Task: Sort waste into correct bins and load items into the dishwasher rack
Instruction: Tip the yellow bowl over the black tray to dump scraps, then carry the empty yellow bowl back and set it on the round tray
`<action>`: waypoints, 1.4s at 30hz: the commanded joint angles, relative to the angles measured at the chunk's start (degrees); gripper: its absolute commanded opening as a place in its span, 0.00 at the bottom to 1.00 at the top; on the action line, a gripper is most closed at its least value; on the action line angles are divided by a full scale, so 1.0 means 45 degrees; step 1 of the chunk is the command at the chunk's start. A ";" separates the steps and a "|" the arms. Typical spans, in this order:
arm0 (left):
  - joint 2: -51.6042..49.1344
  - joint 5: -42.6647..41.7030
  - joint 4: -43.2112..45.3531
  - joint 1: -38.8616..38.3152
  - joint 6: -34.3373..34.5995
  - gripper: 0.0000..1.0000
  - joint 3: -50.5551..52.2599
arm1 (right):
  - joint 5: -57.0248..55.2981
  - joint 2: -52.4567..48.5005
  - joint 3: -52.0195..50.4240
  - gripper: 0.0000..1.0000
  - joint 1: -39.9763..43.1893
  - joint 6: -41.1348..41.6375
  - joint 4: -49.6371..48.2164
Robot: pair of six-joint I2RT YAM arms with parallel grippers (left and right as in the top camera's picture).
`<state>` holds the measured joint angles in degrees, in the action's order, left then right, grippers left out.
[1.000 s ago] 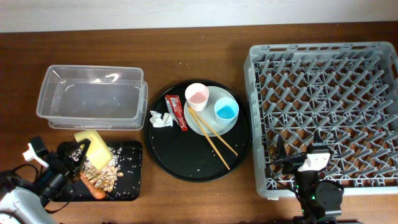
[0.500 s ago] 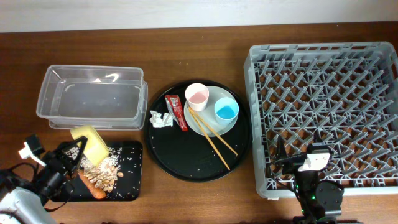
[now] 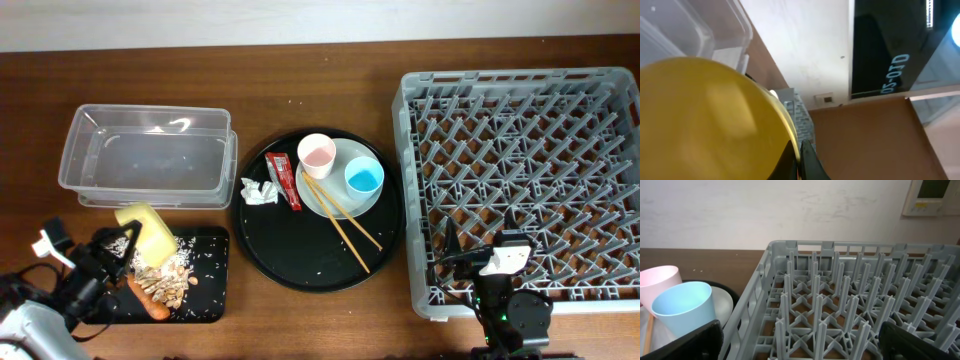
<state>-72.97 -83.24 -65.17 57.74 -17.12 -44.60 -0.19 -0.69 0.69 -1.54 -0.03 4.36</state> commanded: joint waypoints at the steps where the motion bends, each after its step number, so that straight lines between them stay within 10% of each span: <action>1: -0.0092 -0.0505 0.0151 -0.0024 -0.0151 0.00 -0.0049 | -0.0112 0.0063 -0.0083 0.98 -0.0073 0.0058 0.0073; 20: -0.0092 0.0865 -0.0078 -0.1190 -0.0403 0.00 -0.0053 | -0.0112 0.0063 -0.0083 0.98 -0.0073 0.0058 0.0073; 31: 0.1904 0.5634 0.1787 -0.7315 0.4881 0.00 -0.2390 | -0.0112 0.0063 -0.0083 0.98 -0.0073 0.0058 0.0073; 42: 0.2472 1.4955 0.5693 -1.7267 1.0491 0.00 -0.2390 | -0.0112 0.0063 -0.0083 0.98 -0.0073 0.0058 0.0073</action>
<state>-62.54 -32.16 -41.32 -10.24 22.92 -54.35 -0.19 -0.69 0.69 -1.54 -0.01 4.36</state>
